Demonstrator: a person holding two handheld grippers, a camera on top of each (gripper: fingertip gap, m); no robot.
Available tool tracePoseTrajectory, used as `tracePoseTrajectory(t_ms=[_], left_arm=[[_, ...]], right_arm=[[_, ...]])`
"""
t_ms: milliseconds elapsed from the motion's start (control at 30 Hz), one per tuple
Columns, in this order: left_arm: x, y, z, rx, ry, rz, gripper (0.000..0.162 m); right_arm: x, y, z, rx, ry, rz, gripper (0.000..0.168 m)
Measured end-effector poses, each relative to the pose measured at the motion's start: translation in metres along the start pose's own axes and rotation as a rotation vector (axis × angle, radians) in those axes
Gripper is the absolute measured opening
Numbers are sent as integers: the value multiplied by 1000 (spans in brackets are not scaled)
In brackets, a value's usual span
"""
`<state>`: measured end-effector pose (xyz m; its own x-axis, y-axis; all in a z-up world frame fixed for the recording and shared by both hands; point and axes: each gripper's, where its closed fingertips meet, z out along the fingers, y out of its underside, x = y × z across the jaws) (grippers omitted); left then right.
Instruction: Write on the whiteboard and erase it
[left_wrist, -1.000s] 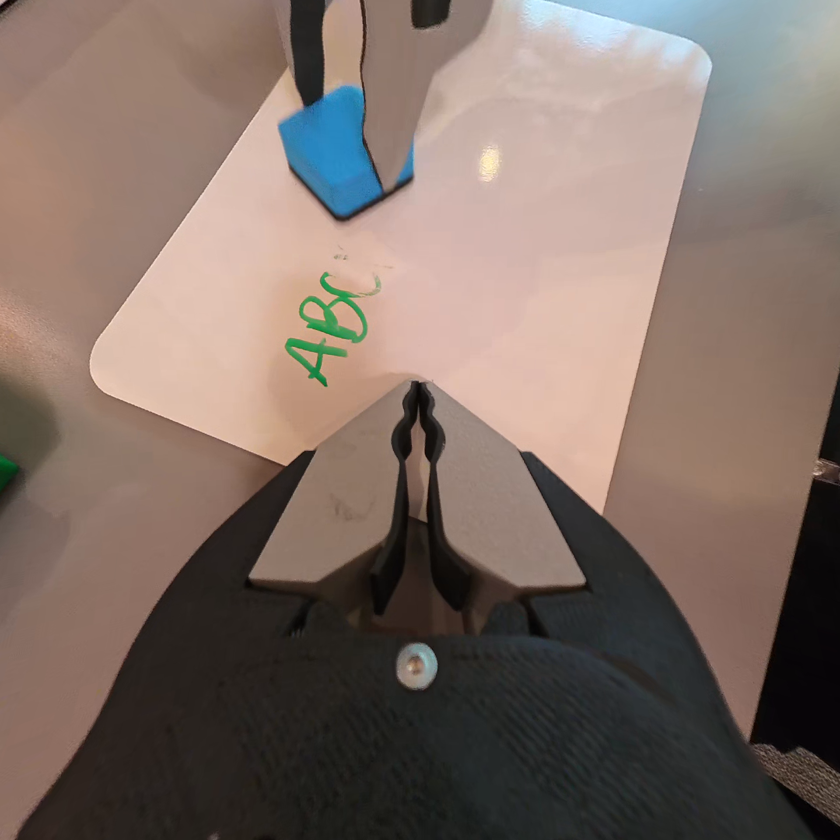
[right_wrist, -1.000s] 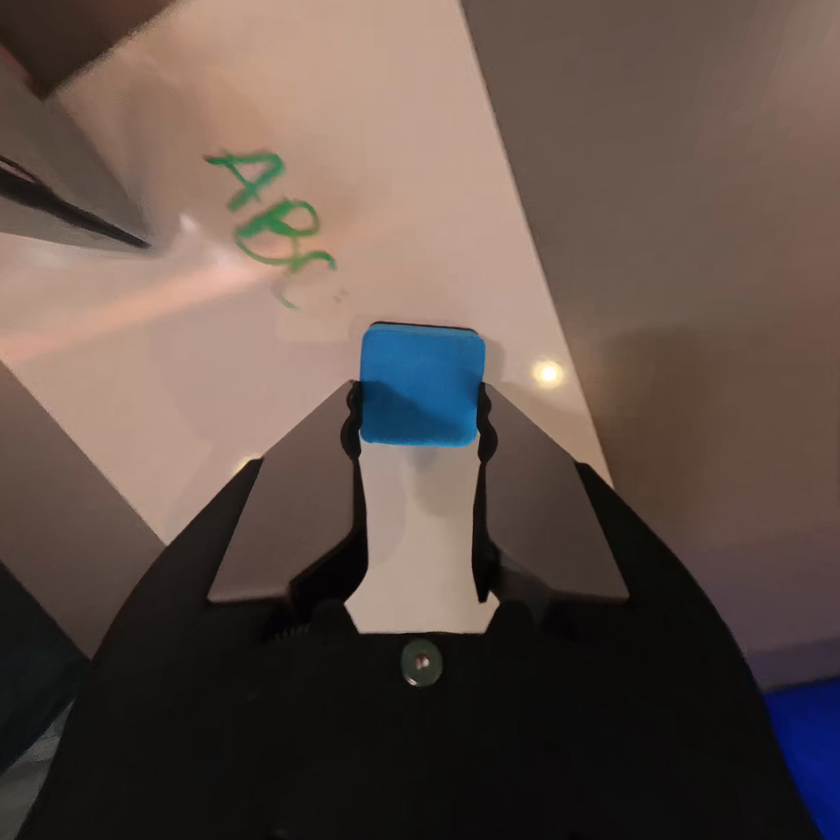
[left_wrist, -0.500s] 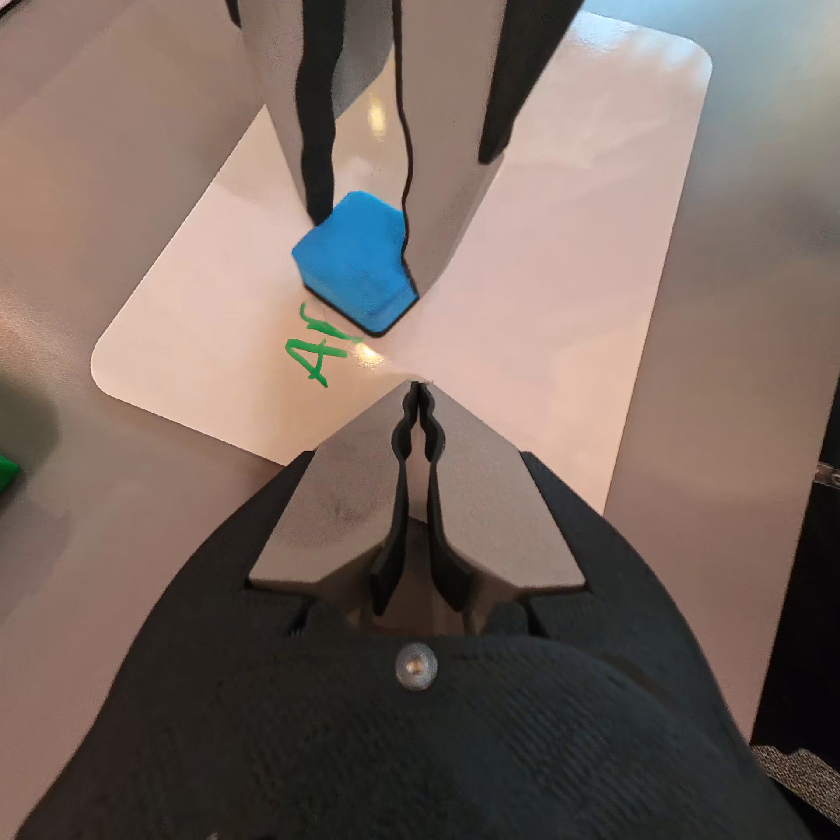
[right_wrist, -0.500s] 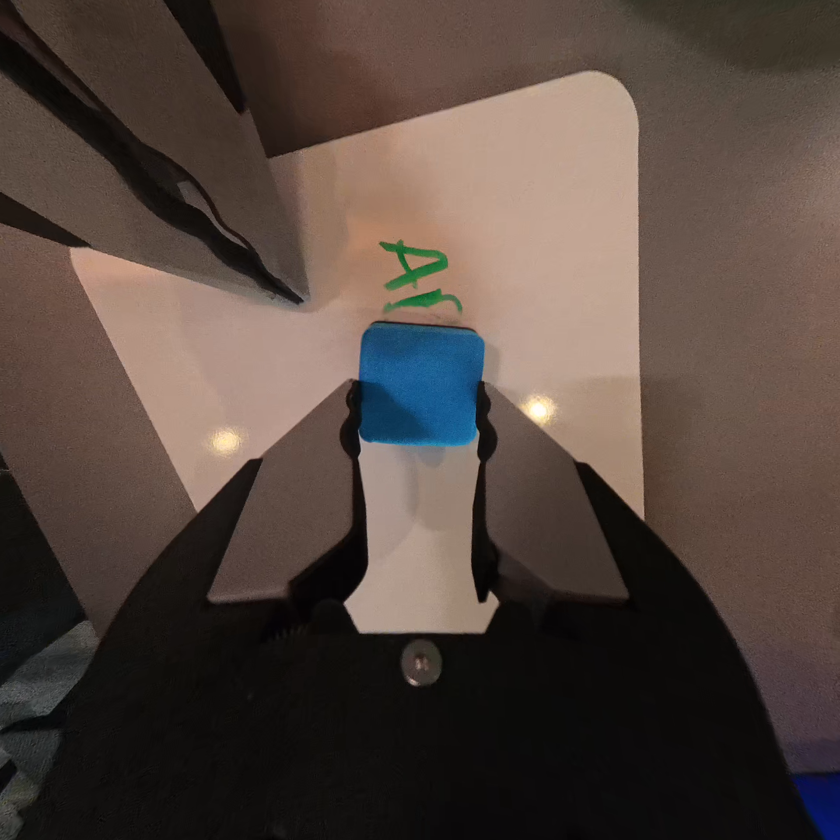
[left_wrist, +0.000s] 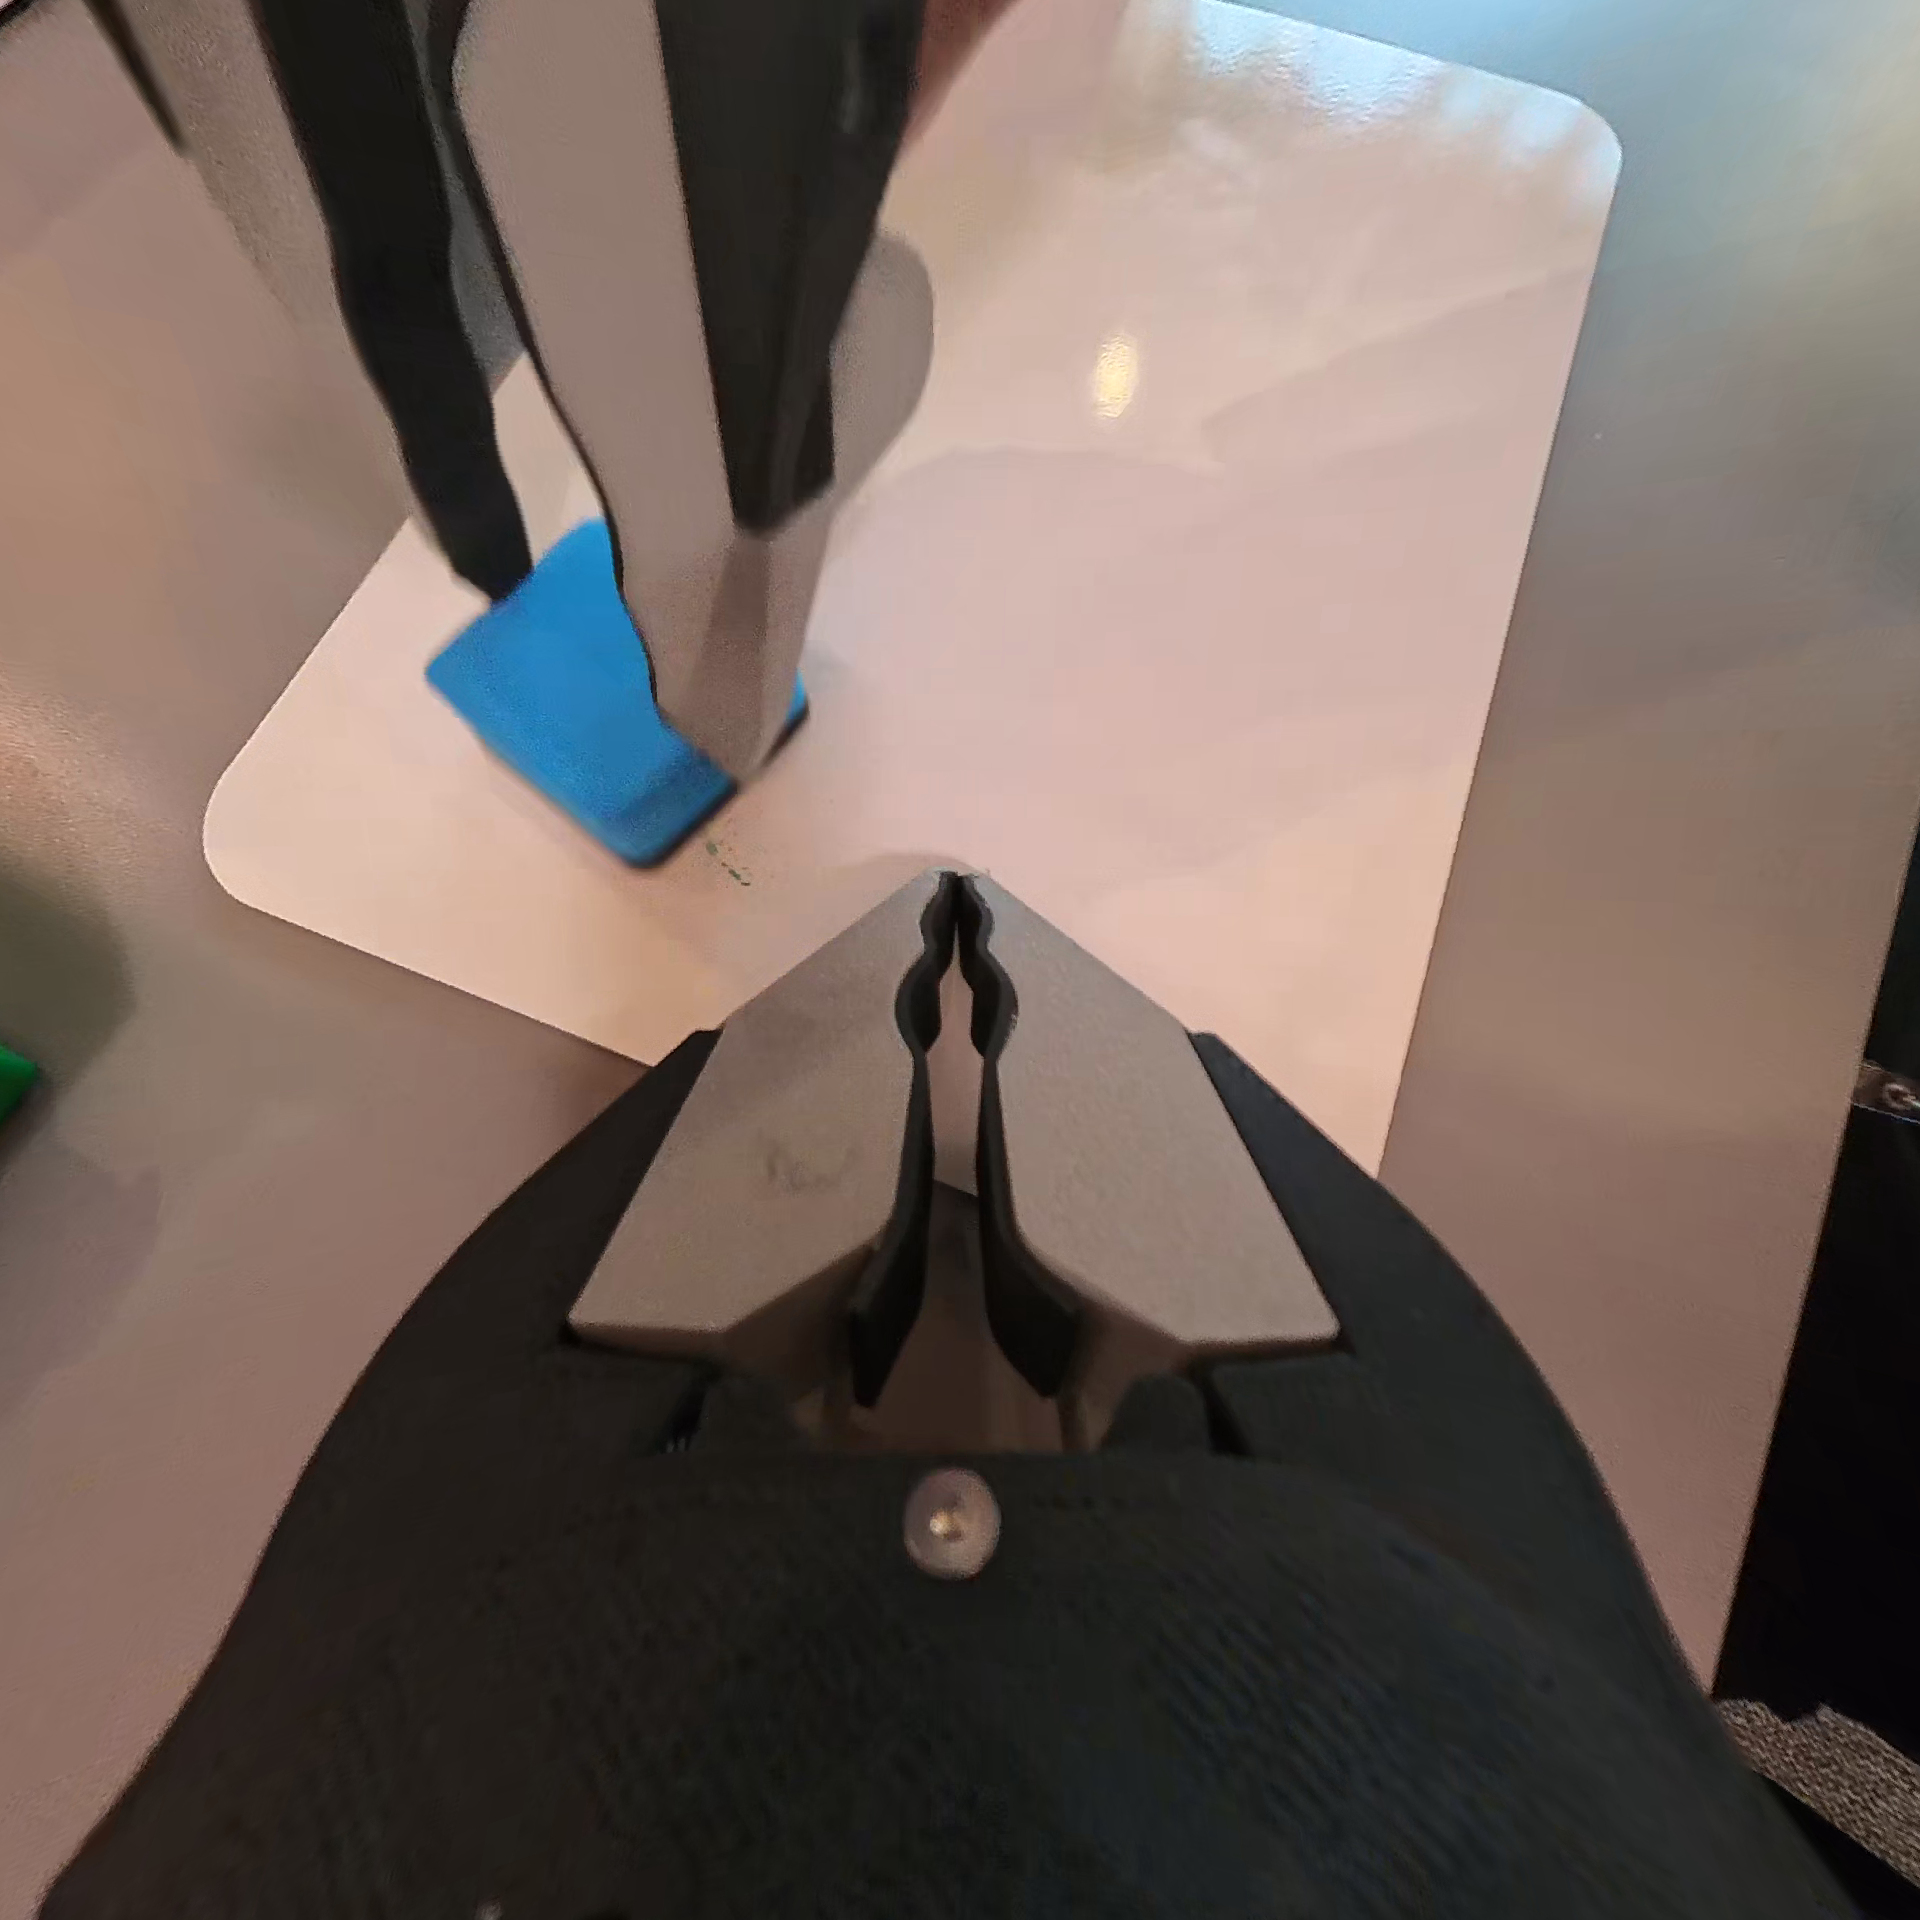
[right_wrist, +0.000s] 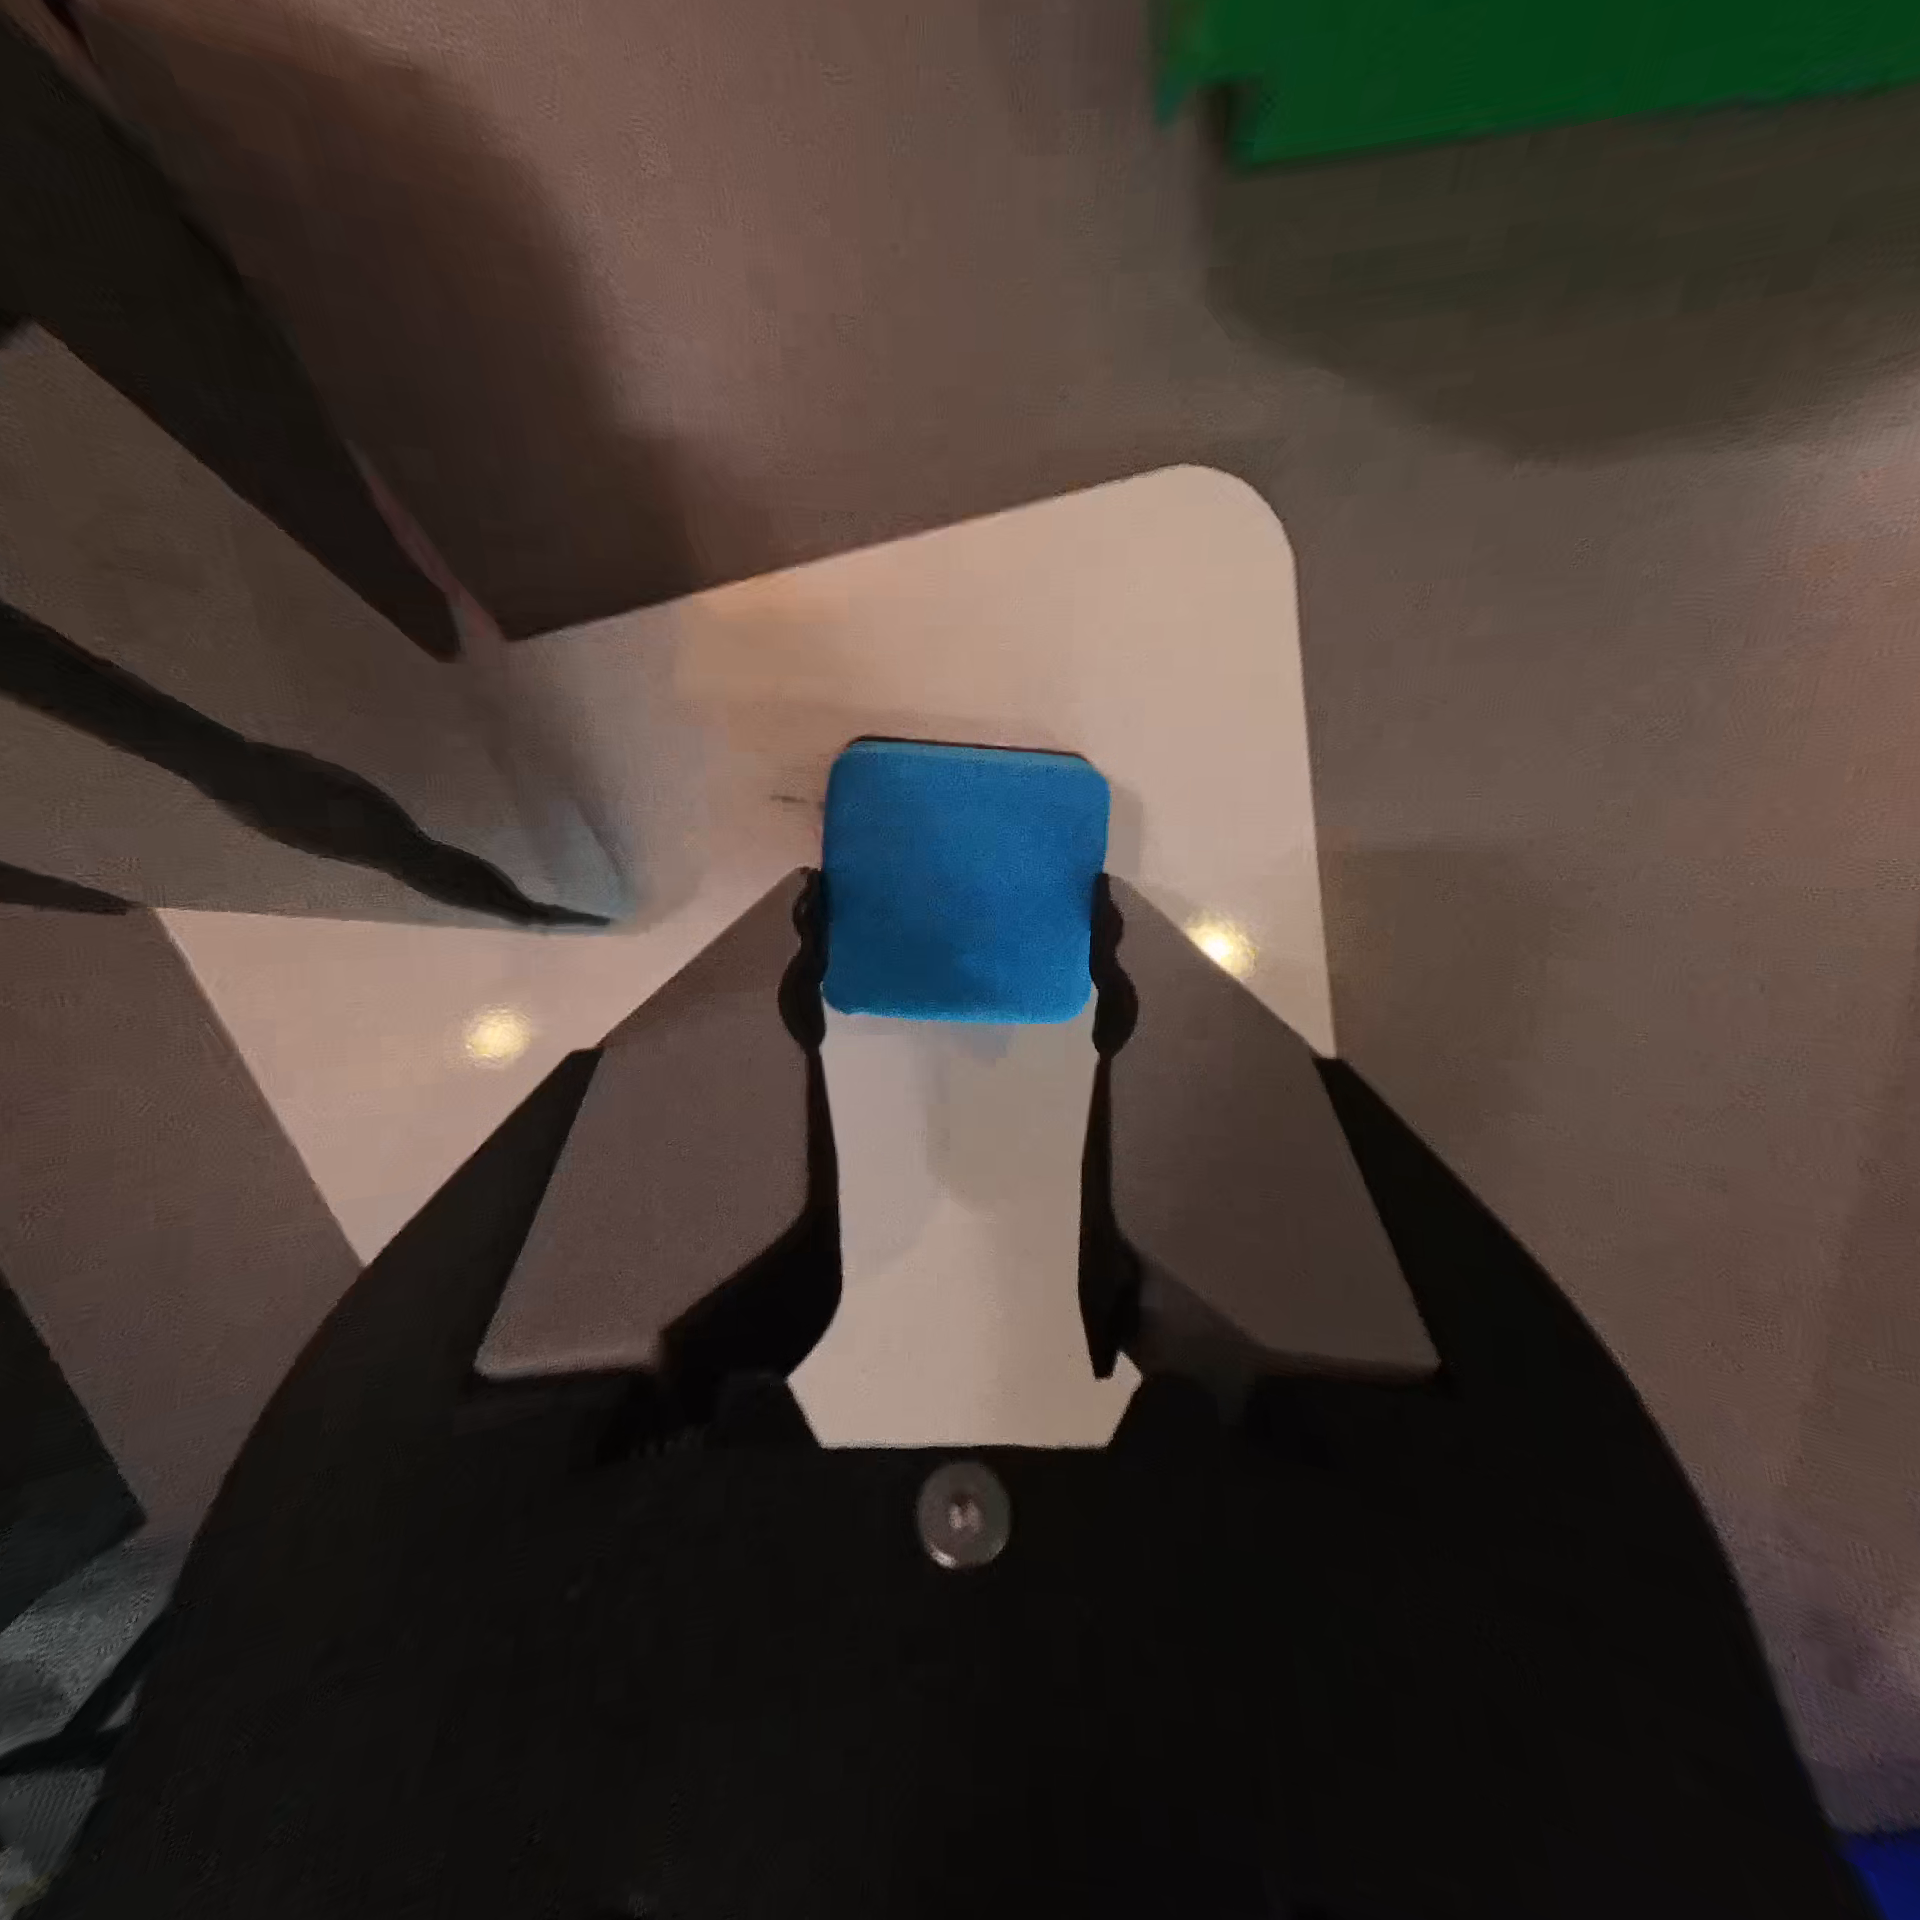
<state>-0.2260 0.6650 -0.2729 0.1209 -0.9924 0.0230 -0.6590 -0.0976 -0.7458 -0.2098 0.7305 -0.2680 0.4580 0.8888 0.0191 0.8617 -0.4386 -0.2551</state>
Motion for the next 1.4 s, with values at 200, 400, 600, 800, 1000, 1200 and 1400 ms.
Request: tracePoseTrajectory(t_ms=[200, 400, 600, 800, 1000, 1200, 1400], left_arm=[[0, 0, 0, 1, -4, 5, 0], [0, 0, 0, 1, -5, 5, 0], [0, 0, 0, 1, -2, 2, 0], [0, 0, 0, 2, -8, 8, 0], [1, 0, 0, 2, -7, 10, 0], [0, 1, -1, 2, -10, -2, 0], [0, 1, -1, 2, -8, -2, 0]], right_arm=[[4, 12, -4, -125, 49, -32, 49], [-26, -14, 3, -37, -19, -99, 49], [-8, 3, -1, -55, -11, 11, 49], [30, 75, -19, -96, 52, 211, 49], [24, 114, -29, -98, 60, 221, 49], [-9, 117, -32, -9, -22, 182, 49], [70, 155, -66, 54, 152, 438, 49]])
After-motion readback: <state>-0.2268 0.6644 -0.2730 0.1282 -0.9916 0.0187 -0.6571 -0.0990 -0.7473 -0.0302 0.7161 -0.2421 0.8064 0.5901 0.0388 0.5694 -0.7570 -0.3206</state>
